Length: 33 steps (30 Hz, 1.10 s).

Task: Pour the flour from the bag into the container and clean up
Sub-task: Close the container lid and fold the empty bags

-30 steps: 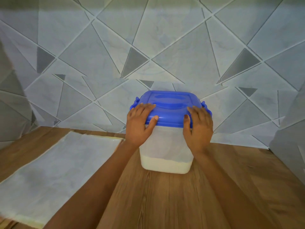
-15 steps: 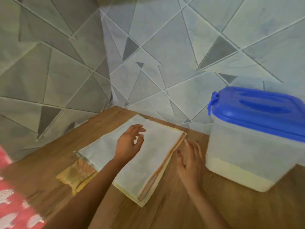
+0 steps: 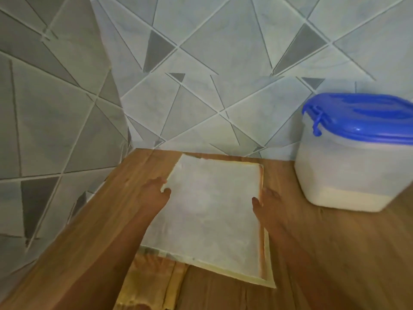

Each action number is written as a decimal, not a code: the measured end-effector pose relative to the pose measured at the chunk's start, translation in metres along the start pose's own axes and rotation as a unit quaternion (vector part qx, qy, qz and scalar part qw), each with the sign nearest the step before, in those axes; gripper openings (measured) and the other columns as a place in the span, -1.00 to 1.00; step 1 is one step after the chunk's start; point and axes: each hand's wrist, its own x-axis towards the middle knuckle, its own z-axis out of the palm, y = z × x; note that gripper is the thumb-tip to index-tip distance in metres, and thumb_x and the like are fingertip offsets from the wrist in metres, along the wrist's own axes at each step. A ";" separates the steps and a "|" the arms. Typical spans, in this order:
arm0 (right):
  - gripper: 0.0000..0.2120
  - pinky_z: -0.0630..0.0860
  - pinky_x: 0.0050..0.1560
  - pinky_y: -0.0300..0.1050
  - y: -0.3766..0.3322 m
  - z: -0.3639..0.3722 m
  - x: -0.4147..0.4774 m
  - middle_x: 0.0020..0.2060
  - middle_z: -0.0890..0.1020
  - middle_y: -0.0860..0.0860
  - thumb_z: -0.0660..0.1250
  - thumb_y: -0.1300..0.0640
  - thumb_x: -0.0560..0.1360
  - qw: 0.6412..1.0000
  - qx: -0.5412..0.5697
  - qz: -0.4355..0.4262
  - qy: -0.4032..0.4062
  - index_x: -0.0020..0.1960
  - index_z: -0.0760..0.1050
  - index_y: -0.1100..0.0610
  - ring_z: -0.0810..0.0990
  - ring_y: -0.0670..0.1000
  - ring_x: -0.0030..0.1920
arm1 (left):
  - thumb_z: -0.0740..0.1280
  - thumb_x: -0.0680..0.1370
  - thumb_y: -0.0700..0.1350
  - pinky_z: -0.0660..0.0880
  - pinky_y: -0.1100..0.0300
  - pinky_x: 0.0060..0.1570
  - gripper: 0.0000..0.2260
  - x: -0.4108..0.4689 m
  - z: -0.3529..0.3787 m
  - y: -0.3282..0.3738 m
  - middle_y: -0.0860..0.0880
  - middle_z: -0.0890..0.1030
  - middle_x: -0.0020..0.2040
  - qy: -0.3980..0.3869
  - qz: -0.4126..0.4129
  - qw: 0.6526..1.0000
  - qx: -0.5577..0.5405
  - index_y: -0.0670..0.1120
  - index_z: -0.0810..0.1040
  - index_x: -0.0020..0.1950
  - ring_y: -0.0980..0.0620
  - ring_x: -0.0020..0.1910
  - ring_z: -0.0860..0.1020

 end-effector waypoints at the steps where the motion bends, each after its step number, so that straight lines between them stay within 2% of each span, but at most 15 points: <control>1: -0.44 0.09 0.48 0.04 0.000 0.001 0.003 0.47 0.22 0.16 0.10 -0.03 0.59 1.000 0.011 0.021 -0.006 0.49 0.10 0.21 0.19 0.18 0.47 | 0.24 0.57 -0.07 0.35 0.00 0.29 -0.57 0.011 0.002 -0.007 -0.21 0.39 0.38 -0.018 -0.027 0.999 0.006 -0.14 0.32 0.42 -0.22 0.35 0.38; 4: -0.39 0.22 0.44 0.09 -0.003 0.005 0.011 0.44 0.27 0.21 0.19 -0.02 0.55 0.996 0.055 0.067 -0.016 0.48 0.12 0.24 0.28 0.23 0.41 | 0.25 0.55 -0.01 0.39 -0.09 0.29 -0.47 0.039 0.009 -0.026 -0.24 0.35 0.40 -0.072 -0.080 0.994 0.006 -0.18 0.22 0.46 -0.27 0.32 0.38; 8: -0.30 0.30 0.37 0.12 -0.009 0.009 0.017 0.41 0.27 0.25 0.30 -0.01 0.50 0.983 0.124 0.134 -0.012 0.46 0.09 0.30 0.29 0.25 0.39 | 0.30 0.55 -0.08 0.37 -0.01 0.30 -0.46 0.059 0.018 -0.033 -0.29 0.36 0.39 -0.104 -0.109 0.986 -0.076 -0.29 0.25 0.43 -0.26 0.33 0.39; 12: -0.40 0.36 0.27 0.05 -0.005 0.015 0.023 0.32 0.40 0.25 0.35 0.07 0.48 0.977 0.146 0.156 -0.015 0.38 0.23 0.34 0.40 0.24 0.31 | 0.32 0.54 -0.09 0.29 0.03 0.33 -0.43 0.065 0.028 -0.034 -0.25 0.31 0.45 -0.113 -0.120 0.980 -0.112 -0.30 0.23 0.46 -0.22 0.39 0.35; 15: -0.46 0.40 0.25 0.04 -0.002 0.016 0.029 0.29 0.45 0.25 0.36 0.15 0.46 0.966 0.192 0.170 -0.033 0.35 0.31 0.34 0.45 0.24 0.27 | 0.32 0.55 -0.16 0.35 0.03 0.28 -0.50 0.066 0.034 -0.041 -0.23 0.39 0.41 -0.108 -0.097 0.982 -0.121 -0.29 0.29 0.43 -0.21 0.34 0.41; 17: -0.51 0.43 0.15 0.03 -0.001 0.015 0.032 0.25 0.48 0.26 0.34 0.19 0.46 0.956 0.234 0.173 -0.045 0.32 0.36 0.35 0.49 0.24 0.21 | 0.32 0.53 -0.20 0.39 0.04 0.24 -0.57 0.066 0.035 -0.044 -0.22 0.47 0.34 -0.078 -0.105 0.979 -0.154 -0.30 0.38 0.37 -0.19 0.29 0.45; 19: -0.55 0.46 0.10 0.01 -0.001 0.012 0.033 0.23 0.50 0.25 0.32 0.22 0.45 0.944 0.278 0.169 -0.055 0.30 0.38 0.35 0.51 0.23 0.13 | 0.31 0.51 -0.28 0.44 0.12 0.08 -0.71 0.065 0.034 -0.042 -0.18 0.56 0.13 -0.049 -0.107 0.970 -0.211 -0.29 0.51 0.23 -0.11 0.14 0.51; 21: -0.55 0.48 0.05 0.00 -0.003 0.006 0.036 0.22 0.50 0.21 0.29 0.24 0.48 0.929 0.319 0.170 -0.080 0.33 0.34 0.34 0.51 0.19 0.10 | 0.27 0.49 -0.37 0.43 0.23 -0.23 -0.87 0.063 0.027 -0.038 -0.13 0.56 -0.15 -0.044 -0.096 0.958 -0.266 -0.19 0.57 -0.08 -0.02 -0.15 0.50; 23: -0.56 0.50 -0.08 -0.05 -0.006 -0.005 0.040 0.23 0.50 0.20 0.31 0.25 0.49 0.910 0.358 0.173 -0.117 0.33 0.33 0.33 0.50 0.15 0.05 | 0.24 0.48 -0.44 0.43 0.35 -0.42 -0.74 0.060 0.015 -0.033 -0.08 0.51 -0.27 -0.051 -0.074 0.945 -0.316 -0.10 0.46 -0.25 0.09 -0.35 0.47; 24: -0.55 0.52 -0.05 0.00 -0.006 -0.011 0.043 0.24 0.50 0.22 0.34 0.23 0.48 0.901 0.373 0.173 -0.134 0.32 0.34 0.32 0.51 0.16 0.05 | 0.23 0.49 -0.46 0.44 0.39 -0.45 -0.71 0.059 0.008 -0.032 -0.08 0.51 -0.27 -0.055 -0.067 0.936 -0.341 -0.08 0.44 -0.26 0.12 -0.38 0.48; 26: -0.57 0.54 0.03 0.04 -0.009 -0.026 0.044 0.12 0.57 0.21 0.33 0.23 0.49 0.893 0.397 0.145 -0.154 0.31 0.36 0.32 0.56 0.15 -0.01 | 0.21 0.51 -0.45 0.49 0.33 -0.39 -0.72 0.057 -0.010 -0.029 -0.07 0.54 -0.24 -0.061 -0.055 0.920 -0.384 -0.08 0.44 -0.24 0.07 -0.33 0.50; 28: -0.69 0.61 -0.20 -0.15 -0.015 -0.046 0.040 -0.12 0.62 0.07 0.26 0.29 0.52 0.882 0.435 0.083 -0.162 0.25 0.41 0.27 0.63 0.02 -0.20 | 0.21 0.52 -0.43 0.51 0.24 -0.31 -0.74 0.057 -0.029 -0.024 -0.01 0.60 -0.29 -0.063 -0.036 0.906 -0.418 -0.08 0.46 -0.20 0.05 -0.31 0.54; 30: -0.75 0.60 -0.35 -0.26 -0.023 -0.068 0.036 -0.28 0.70 -0.03 0.24 0.36 0.51 0.865 0.476 0.024 -0.160 0.15 0.46 0.19 0.68 -0.09 -0.33 | 0.21 0.52 -0.43 0.54 0.24 -0.28 -0.73 0.057 -0.050 -0.019 0.08 0.65 -0.34 -0.059 -0.010 0.897 -0.438 -0.06 0.49 -0.15 0.12 -0.35 0.59; 31: -0.73 0.60 -0.36 -0.28 -0.029 -0.081 0.034 -0.31 0.71 -0.07 0.24 0.39 0.49 0.857 0.490 -0.004 -0.159 0.14 0.46 0.16 0.68 -0.11 -0.33 | 0.21 0.51 -0.44 0.56 0.25 -0.28 -0.71 0.056 -0.061 -0.016 0.09 0.67 -0.33 -0.058 0.004 0.893 -0.447 -0.05 0.51 -0.11 0.14 -0.35 0.61; 33: -0.68 0.62 -0.30 -0.26 -0.041 -0.103 0.034 -0.24 0.70 -0.07 0.26 0.40 0.47 0.862 0.481 -0.051 -0.154 0.14 0.47 0.10 0.67 -0.07 -0.26 | 0.21 0.49 -0.46 0.58 0.25 -0.26 -0.69 0.054 -0.084 -0.010 0.09 0.68 -0.30 -0.046 0.028 0.889 -0.456 -0.05 0.53 -0.07 0.12 -0.33 0.62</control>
